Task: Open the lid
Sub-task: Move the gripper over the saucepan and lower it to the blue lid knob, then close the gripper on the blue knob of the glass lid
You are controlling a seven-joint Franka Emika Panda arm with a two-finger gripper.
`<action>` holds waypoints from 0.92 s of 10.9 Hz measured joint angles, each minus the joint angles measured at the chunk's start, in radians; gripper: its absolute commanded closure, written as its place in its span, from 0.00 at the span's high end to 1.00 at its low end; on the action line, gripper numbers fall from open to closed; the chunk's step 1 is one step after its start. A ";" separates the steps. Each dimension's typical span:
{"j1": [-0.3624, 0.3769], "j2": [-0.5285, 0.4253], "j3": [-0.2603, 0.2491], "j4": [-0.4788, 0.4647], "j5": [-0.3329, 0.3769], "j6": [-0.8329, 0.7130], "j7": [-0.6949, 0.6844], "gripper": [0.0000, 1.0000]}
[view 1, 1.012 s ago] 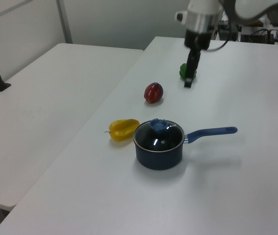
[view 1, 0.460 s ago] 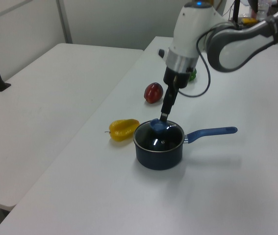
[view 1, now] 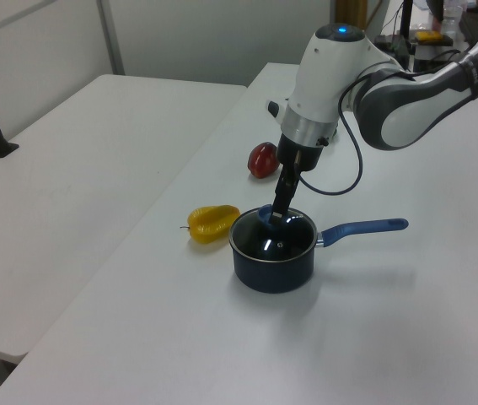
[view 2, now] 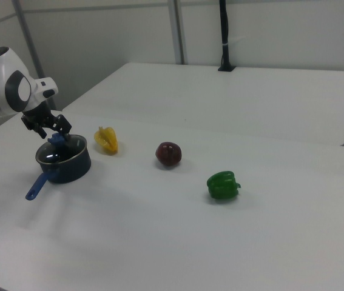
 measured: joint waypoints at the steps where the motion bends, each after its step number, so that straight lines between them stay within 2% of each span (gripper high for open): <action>1: 0.003 0.002 0.000 0.000 -0.015 0.000 0.015 0.96; 4: 0.003 0.008 0.000 0.001 -0.039 0.001 0.023 0.82; 10: 0.016 0.008 0.000 0.002 -0.043 0.003 0.025 0.79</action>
